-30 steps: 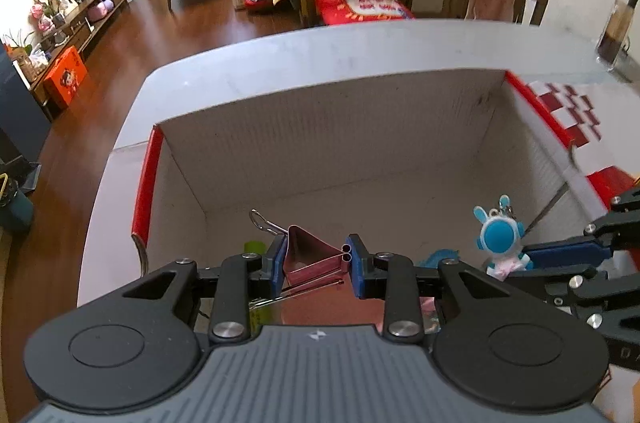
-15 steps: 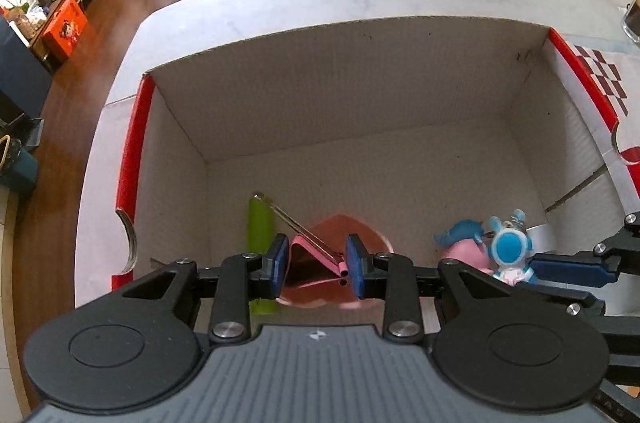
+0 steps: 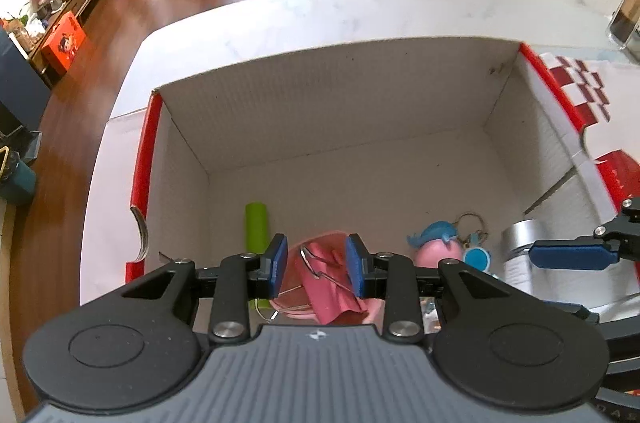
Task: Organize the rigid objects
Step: 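Open left tool to drop the binder clip while right tool releases the keychain, then withdraw both tools from the box back toward the item pile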
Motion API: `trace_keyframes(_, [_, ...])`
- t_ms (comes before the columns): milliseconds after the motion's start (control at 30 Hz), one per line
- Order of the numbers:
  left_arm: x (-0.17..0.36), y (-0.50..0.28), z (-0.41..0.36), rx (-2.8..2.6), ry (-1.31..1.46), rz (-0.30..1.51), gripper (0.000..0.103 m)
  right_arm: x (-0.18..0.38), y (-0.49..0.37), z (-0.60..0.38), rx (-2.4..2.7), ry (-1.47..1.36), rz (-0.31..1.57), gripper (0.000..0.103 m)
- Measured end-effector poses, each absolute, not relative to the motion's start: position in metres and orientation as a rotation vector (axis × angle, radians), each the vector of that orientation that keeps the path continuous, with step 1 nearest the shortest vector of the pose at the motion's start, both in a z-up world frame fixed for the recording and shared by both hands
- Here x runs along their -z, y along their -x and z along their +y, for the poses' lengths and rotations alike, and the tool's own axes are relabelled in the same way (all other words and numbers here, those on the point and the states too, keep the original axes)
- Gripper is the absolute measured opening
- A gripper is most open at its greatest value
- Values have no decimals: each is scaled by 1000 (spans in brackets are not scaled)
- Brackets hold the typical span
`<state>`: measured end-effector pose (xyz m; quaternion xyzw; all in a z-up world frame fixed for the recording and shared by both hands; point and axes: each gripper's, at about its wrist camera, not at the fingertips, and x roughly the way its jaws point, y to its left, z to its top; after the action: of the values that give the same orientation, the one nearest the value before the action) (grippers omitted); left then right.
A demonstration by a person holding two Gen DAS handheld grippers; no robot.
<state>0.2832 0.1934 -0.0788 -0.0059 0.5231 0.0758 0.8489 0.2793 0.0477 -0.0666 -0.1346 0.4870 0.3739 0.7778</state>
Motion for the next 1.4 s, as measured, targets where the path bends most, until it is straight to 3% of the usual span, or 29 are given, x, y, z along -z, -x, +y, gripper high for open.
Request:
trace_keyframes(233, [61,-263,182,-124,15,1052,32,53,-276,32,-802,236,1030,53])
trace_keyframes(300, [58,-261,181,-111,18,1039,38,49,-274,29,-801,223,1023,54])
trace_keyframes(367, [52,-257,177,-99,19,1018,52,45,-271,24,-801,210,1016,56])
trace_keyframes(1000, [2,-208,136,-31,55,849,59,-1,-234,-47,-840,61,876,85])
trace_keyframes(1067, [-2,-201,132,-38,60,835,67,-3,-230,-58,-833,40,865,89])
trace_keyframes(1233, [-9,-186,119,-26,87,788,69,-6,-221,-91,-796,-3,844,97])
trace_keyframes(1333, [-12,-178,105,-20,67,758,78,-3,-214,-115,-753,-30,830,100])
trace_keyframes(1400, [-13,-171,96,-8,52,731,79,-1,-211,-130,-722,-42,816,102])
